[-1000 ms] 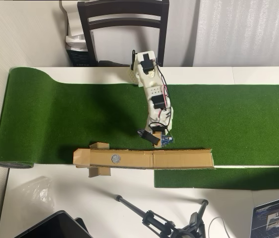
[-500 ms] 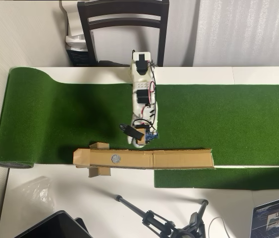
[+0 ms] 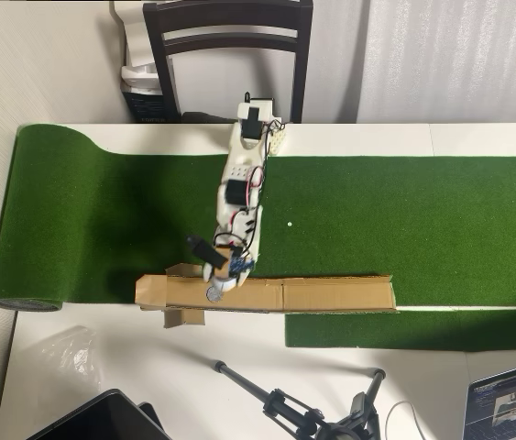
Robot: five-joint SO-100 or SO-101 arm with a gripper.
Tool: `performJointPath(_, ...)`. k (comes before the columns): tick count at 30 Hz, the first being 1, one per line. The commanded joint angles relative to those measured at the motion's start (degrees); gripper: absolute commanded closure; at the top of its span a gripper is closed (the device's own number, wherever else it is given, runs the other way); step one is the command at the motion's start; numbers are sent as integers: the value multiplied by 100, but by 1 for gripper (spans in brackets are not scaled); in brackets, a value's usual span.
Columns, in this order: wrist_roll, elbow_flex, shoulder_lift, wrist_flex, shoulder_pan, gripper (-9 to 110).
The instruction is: Pick up the golf ball and place it on the gray mark at the back.
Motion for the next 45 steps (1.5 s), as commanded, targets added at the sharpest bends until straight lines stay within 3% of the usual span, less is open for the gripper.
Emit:
performJointPath(1, -26, -624, 167, -571, 53, 72)
performJointPath(13, -62, -563, -44, -615, -88, 72)
performJointPath(37, -1477, -545, -343, -527, -220, 72)
performJointPath(45, -1450, -176, -343, -229, -132, 72)
